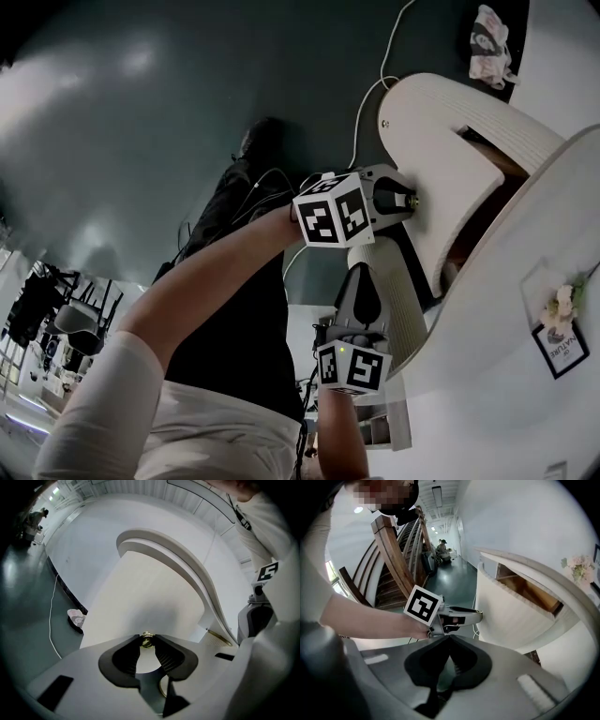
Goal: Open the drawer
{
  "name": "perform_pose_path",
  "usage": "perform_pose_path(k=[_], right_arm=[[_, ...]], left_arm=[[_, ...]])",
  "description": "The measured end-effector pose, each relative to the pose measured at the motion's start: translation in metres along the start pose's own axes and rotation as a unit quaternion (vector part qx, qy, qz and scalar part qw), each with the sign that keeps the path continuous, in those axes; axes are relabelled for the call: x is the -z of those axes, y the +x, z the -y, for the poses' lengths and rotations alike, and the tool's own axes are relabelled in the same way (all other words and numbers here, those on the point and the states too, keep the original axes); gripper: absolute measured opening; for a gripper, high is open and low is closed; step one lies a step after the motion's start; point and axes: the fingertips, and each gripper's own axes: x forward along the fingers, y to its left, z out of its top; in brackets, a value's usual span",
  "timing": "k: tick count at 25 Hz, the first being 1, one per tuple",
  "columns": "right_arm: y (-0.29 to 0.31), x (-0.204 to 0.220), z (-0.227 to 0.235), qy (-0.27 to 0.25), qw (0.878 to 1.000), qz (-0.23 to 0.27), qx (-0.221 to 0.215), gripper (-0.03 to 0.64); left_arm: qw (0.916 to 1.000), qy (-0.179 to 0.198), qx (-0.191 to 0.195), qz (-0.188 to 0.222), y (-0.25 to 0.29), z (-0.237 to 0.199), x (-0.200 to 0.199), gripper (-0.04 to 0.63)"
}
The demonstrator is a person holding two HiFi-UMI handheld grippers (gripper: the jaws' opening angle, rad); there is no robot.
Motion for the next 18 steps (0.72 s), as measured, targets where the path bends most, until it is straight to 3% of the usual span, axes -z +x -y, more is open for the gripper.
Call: perform_pose_path(k=[18], right_arm=[[0.005, 0.018, -0.057, 0.005, 1.0, 0.0, -0.025, 0.011]], left_arm=[[0.9992, 0.011, -0.035, -0.017, -0.077, 0.001, 0.032, 0.106]])
